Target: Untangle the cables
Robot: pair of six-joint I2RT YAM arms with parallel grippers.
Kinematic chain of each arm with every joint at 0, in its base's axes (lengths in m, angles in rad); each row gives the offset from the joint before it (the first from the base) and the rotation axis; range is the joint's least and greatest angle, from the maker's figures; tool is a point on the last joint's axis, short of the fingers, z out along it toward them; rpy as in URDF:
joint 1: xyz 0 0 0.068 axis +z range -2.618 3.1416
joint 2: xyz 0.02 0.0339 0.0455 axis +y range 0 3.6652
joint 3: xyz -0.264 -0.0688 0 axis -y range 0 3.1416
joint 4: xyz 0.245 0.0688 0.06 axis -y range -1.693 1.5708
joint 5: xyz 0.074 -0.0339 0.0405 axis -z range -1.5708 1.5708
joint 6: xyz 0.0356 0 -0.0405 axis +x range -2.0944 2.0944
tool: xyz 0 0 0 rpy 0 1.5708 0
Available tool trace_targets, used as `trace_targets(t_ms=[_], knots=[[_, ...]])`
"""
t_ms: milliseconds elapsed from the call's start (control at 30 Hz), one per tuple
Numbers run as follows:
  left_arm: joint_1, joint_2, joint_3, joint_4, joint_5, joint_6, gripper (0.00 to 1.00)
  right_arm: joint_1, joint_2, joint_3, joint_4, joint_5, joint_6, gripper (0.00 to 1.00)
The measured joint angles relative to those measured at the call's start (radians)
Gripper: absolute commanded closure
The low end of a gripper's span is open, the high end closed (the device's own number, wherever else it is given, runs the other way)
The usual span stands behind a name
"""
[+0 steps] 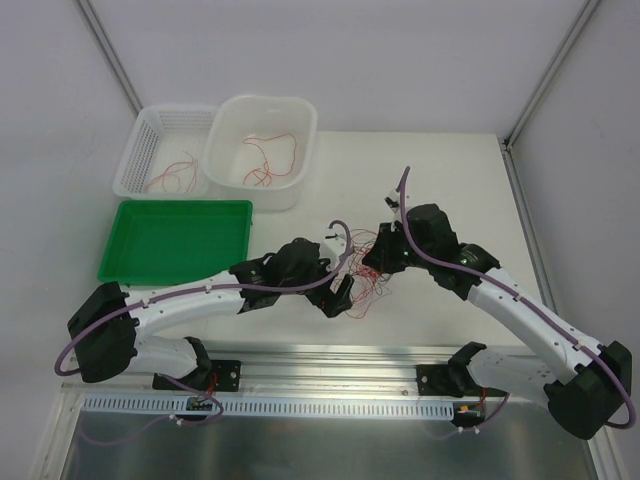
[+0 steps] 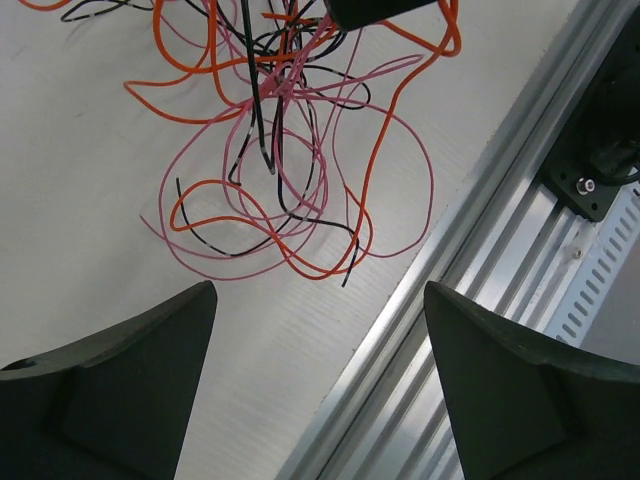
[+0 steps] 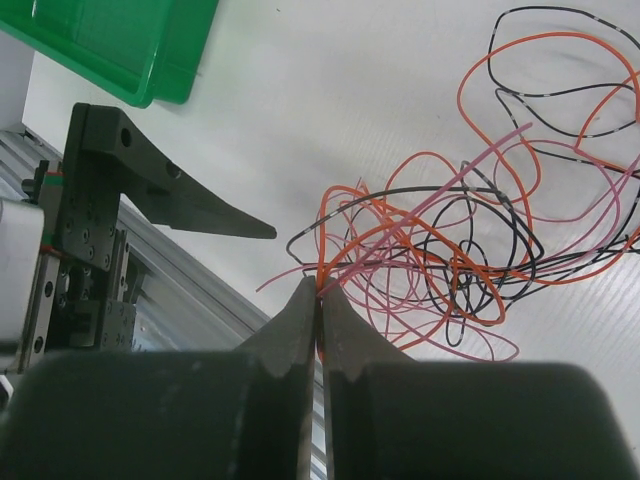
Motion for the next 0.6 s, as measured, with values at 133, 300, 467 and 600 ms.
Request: trace_targets(t_ms=[133, 300, 467, 600], knots=[[-0.014, 0.013, -0.001, 0.048, -0.008, 0.039, 0.26, 0.006, 0.000, 0.008, -0.006, 0.000, 0.001, 0.99], [-0.066, 0.008, -0.026, 0.146, -0.035, 0.063, 0.44, 0.010, 0.001, 0.010, -0.006, 0.001, 0.008, 0.99], [-0.111, -0.006, -0.074, 0.238, -0.034, 0.091, 0.47, 0.016, 0.001, 0.010, -0.006, 0.001, 0.019, 0.99], [-0.117, 0.003, -0.077, 0.278, -0.036, 0.111, 0.45, 0.026, 0.001, 0.010, -0.006, 0.001, 0.025, 0.98]])
